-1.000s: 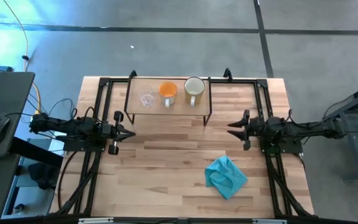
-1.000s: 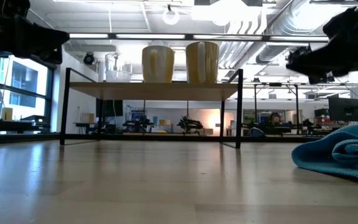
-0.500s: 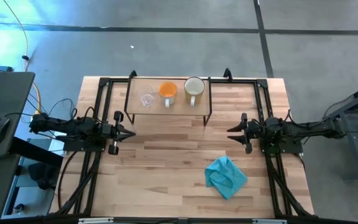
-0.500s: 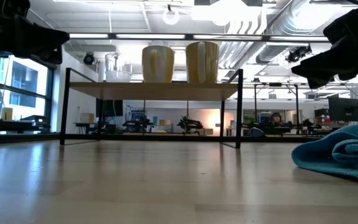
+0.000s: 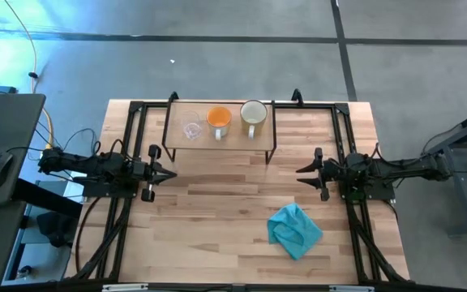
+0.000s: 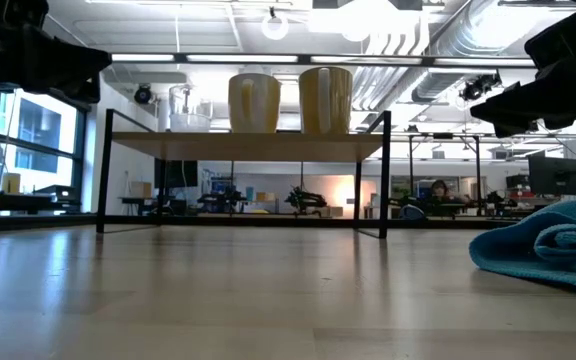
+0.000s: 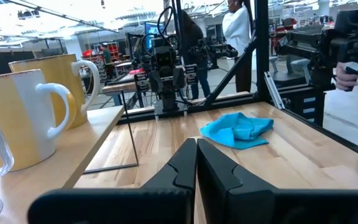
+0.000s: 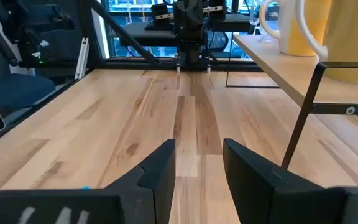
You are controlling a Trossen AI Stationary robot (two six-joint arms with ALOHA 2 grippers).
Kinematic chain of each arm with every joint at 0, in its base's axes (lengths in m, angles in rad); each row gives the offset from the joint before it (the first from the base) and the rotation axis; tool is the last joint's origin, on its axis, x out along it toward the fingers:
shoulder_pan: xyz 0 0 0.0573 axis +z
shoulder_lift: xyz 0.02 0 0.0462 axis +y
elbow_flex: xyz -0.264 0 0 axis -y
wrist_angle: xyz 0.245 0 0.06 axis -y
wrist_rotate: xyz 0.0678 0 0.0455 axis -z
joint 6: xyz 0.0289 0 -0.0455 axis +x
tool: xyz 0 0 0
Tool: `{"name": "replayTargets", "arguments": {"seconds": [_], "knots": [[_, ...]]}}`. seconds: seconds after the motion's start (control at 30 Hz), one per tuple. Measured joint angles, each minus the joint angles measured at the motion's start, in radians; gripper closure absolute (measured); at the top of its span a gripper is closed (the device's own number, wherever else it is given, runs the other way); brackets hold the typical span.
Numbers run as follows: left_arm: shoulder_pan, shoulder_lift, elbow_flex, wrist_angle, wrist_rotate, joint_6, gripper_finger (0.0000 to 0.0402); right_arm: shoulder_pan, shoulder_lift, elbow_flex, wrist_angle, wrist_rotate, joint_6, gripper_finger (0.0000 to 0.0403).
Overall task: Stack small to large cups/mugs on shelf
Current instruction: Return to Home Position
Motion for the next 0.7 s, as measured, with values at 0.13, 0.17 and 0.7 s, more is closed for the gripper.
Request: {"name": "replayTargets", "arguments": {"seconds": [0.13,0.17,0.7], "knots": [[0.000,0.000,0.000,0.000,0.000,0.000,0.0399,0.000,0.000,0.000,0.000,0.002,0.002,0.0277],[0.000,0.000,0.000,0.000,0.000,0.000,0.0399,0.000,0.000,0.000,0.000,0.002,0.002,0.0277],[0.000,0.000,0.000,0.000,0.000,0.000,0.0399,0.000,0.000,0.000,-0.001,0.004,0.064,0.0277]]}}
